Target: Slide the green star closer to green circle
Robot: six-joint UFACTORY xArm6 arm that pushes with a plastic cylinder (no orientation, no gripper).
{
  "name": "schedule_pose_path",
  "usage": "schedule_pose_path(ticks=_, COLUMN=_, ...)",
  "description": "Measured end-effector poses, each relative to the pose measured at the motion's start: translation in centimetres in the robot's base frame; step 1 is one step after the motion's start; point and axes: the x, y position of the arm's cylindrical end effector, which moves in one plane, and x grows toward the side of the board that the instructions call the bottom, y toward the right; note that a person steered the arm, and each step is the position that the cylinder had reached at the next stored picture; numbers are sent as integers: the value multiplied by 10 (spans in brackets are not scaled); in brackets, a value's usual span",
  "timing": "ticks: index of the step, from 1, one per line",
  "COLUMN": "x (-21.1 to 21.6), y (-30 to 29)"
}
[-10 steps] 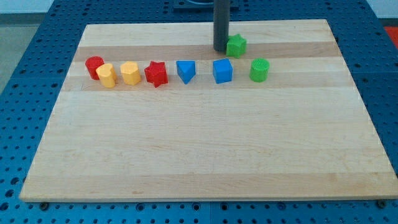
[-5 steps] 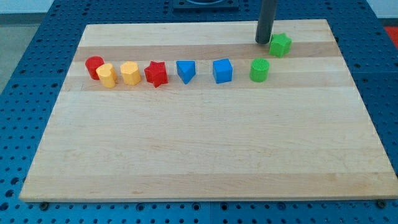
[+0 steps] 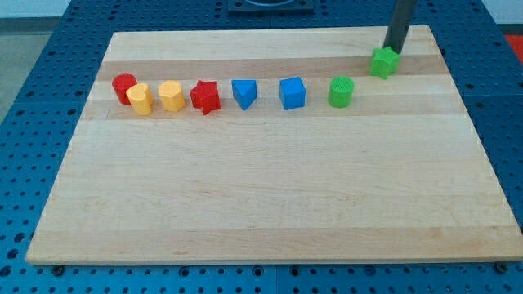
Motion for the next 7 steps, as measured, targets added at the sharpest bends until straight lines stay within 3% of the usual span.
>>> schedule_pose_path(ticks=4, x=49, y=-41)
schedule_pose_path(ticks=7, x=27, y=-64)
